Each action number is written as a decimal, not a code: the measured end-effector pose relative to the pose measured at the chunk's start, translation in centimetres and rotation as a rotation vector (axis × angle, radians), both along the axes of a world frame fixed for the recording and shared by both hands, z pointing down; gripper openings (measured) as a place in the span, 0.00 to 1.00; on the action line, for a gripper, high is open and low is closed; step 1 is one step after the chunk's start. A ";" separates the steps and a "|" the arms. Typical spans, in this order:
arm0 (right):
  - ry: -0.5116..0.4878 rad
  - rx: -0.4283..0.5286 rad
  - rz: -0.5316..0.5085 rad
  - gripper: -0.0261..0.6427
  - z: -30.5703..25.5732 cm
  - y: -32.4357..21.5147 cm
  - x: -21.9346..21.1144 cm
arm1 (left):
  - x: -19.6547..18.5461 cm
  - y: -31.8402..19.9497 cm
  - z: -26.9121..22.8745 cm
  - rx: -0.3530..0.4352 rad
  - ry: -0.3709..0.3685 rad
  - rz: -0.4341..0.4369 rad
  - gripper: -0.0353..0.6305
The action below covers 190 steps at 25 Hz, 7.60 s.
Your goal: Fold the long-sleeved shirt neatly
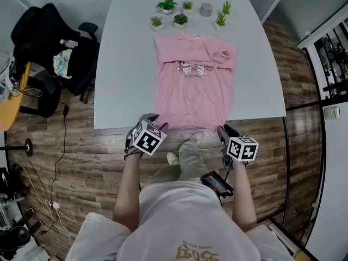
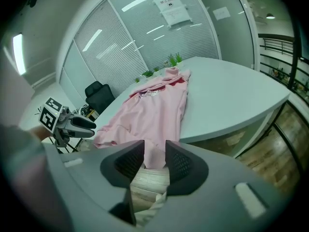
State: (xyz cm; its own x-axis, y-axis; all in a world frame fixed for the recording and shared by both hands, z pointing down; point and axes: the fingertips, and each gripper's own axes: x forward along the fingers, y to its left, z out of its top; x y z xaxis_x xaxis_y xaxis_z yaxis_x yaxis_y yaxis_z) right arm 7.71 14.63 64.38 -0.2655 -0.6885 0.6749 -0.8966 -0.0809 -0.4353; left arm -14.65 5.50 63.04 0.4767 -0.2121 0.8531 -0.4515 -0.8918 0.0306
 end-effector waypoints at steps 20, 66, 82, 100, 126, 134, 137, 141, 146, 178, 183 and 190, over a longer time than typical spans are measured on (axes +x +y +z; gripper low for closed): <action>0.176 -0.093 -0.151 0.46 4.8 0.7 -2.5 | -0.9 2.2 4.0 -0.032 -0.181 0.079 0.30; 0.105 0.141 -0.035 0.08 -9.7 0.9 -0.8 | -3.7 -0.5 -8.2 0.073 0.114 -0.179 0.10; 0.080 0.227 0.000 0.08 -16.5 2.2 -1.9 | -6.0 0.0 -15.5 0.182 0.243 -0.202 0.10; 0.020 0.282 0.036 0.08 -19.2 -1.4 -0.5 | -4.2 -4.2 -17.8 0.208 0.271 -0.196 0.10; -0.031 0.367 0.058 0.08 -21.8 -13.7 5.1 | 0.6 -16.3 -18.4 0.229 0.252 -0.218 0.10; -0.039 0.360 0.057 0.08 -21.3 -18.2 7.0 | 2.5 -20.5 -17.2 0.207 0.232 -0.225 0.10; -0.043 0.349 0.050 0.08 -20.7 -19.9 7.9 | 3.4 -22.1 -16.7 0.197 0.222 -0.231 0.10; -0.043 0.328 0.035 0.08 -19.5 -21.9 9.4 | 4.4 -24.0 -15.6 0.169 0.222 -0.256 0.09; -0.044 0.300 0.008 0.08 -17.7 -24.8 10.7 | 5.5 -26.4 -13.7 0.145 0.194 -0.282 0.09; -0.049 0.021 -0.082 0.11 -3.4 -34.1 14.8 | 8.5 -35.9 -0.7 0.008 0.079 -0.482 0.22; -0.037 0.069 0.010 0.12 -4.9 -33.2 16.4 | 7.5 -36.4 -2.7 0.082 0.101 -0.519 0.34; 0.021 0.170 0.074 0.06 -9.3 -30.8 15.4 | 7.8 -34.1 -6.7 0.089 0.194 -0.419 0.20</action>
State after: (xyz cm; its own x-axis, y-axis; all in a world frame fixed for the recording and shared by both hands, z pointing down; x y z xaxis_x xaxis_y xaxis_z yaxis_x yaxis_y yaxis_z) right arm 23.10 -16.13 55.10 -0.1968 -0.8103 0.5520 -0.9001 -0.0739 -0.4293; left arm -6.80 -28.57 56.34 0.4834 -0.4882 0.7266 -0.7665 -0.6370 0.0820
